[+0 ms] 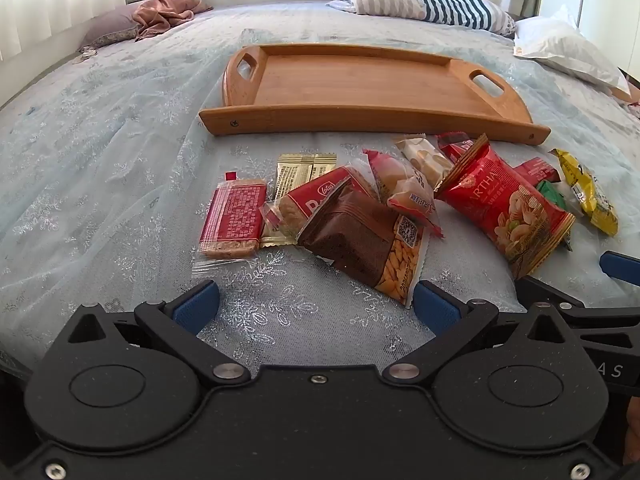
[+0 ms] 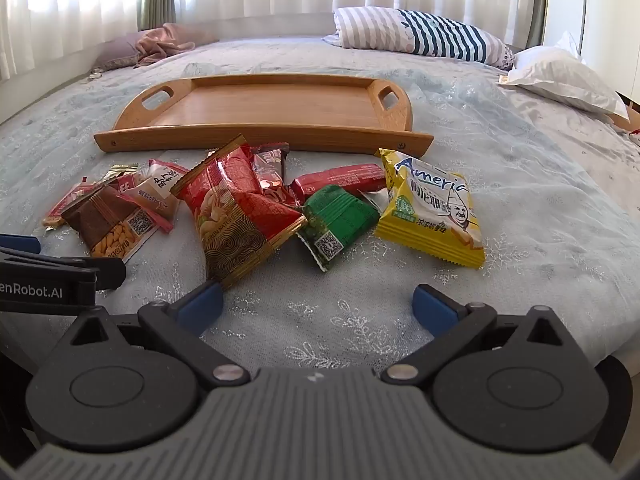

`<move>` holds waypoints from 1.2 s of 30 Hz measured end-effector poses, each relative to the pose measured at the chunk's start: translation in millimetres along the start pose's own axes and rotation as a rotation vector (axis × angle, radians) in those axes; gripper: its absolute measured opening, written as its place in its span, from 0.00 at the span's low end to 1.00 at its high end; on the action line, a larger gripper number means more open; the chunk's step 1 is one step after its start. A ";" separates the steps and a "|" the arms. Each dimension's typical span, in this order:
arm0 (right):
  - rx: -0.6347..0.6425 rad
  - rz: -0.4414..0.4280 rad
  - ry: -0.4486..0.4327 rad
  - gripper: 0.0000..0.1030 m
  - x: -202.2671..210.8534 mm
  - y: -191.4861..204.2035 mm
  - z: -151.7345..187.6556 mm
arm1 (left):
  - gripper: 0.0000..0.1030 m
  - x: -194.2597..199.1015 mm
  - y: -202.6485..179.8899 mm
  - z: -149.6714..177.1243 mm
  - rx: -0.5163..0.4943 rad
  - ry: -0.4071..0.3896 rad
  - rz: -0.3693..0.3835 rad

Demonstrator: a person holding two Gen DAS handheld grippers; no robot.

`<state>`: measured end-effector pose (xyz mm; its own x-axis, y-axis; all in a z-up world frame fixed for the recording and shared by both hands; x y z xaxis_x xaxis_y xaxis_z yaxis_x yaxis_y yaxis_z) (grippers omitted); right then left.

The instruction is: Organize snacks

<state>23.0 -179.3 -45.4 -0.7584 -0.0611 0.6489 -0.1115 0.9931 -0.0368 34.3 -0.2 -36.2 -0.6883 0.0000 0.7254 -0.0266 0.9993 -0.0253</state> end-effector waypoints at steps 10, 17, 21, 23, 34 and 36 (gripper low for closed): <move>-0.003 -0.006 0.010 1.00 -5.7 -2.7 -4.0 | 1.00 -0.2 0.2 0.1 0.003 0.004 0.003; 0.001 -0.004 0.009 1.00 -2.5 -0.7 -2.1 | 1.00 -0.2 0.2 0.1 0.003 0.004 0.003; 0.001 -0.004 0.008 1.00 -2.1 -0.3 -1.4 | 1.00 -0.1 0.2 0.1 0.003 0.004 0.002; 0.001 -0.004 0.009 1.00 -2.8 -0.3 -1.5 | 1.00 -0.2 0.2 0.1 0.003 0.004 0.003; 0.004 -0.004 0.011 1.00 0.5 0.1 -0.8 | 1.00 -0.2 0.2 0.1 0.003 0.005 0.003; 0.004 -0.004 0.011 1.00 0.5 0.1 -0.6 | 1.00 -0.2 0.2 0.2 0.003 0.005 0.003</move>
<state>23.0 -179.1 -44.6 -0.7509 -0.0641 0.6573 -0.1173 0.9924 -0.0373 34.3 0.0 -36.5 -0.6847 0.0031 0.7288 -0.0271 0.9992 -0.0297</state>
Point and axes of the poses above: each gripper's, at about its wrist camera, not at the fingertips, and x roughly against the way its jaws point, y to its left, z to its underside, the point moved 5 cm from there along -x, roughly the way its jaws point, and after that the axes turned 2 degrees about x, right-handed, at the moved point
